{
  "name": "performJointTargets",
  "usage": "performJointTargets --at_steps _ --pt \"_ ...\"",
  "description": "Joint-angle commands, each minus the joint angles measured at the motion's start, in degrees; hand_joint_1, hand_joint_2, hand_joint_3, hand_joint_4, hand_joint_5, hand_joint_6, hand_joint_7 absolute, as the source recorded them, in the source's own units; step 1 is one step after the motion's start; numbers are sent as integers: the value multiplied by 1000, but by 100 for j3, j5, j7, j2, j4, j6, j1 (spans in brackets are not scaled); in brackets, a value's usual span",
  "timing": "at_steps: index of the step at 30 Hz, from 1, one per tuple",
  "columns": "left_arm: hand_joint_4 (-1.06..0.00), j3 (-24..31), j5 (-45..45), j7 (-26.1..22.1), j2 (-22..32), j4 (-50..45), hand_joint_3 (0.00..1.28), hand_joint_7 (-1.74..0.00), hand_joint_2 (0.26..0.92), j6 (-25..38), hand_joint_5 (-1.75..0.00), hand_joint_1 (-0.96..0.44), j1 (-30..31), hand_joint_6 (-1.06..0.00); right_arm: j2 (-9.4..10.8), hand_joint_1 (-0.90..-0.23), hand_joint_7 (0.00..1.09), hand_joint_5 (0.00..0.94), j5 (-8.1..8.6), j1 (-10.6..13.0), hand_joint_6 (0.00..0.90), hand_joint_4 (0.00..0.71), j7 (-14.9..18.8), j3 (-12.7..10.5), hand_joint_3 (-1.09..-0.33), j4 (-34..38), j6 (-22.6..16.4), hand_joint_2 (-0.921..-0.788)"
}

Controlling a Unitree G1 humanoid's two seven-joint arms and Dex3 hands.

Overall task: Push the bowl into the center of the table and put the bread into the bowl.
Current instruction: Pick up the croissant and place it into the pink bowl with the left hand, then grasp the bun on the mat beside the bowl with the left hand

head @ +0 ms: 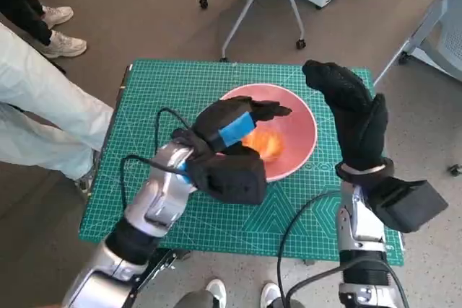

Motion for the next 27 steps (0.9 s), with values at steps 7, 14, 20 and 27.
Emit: performJointTargets --at_steps 7,14,20,27 --pt "-192 918 -729 -984 728 -1809 0 -14 822 510 0 -278 647 -398 10 -667 500 0 -6 167 84 180 -25 9 -759 3 142 -921" --pt "-188 1716 -1171 -1196 1250 -2501 0 -13 812 590 0 -276 1205 -401 9 -669 500 0 23 162 84 180 -11 -4 -758 20 165 -921" --pt "-188 2110 -1187 -1178 1564 -2889 0 -13 808 667 -1 -276 1702 -403 17 -668 501 0 42 168 83 179 12 6 -759 -6 199 -921" --pt "-197 2036 -609 -1017 1826 -3153 0 -15 793 763 -4 -282 2185 -413 11 -667 502 0 77 158 83 179 55 0 -759 31 203 -921"
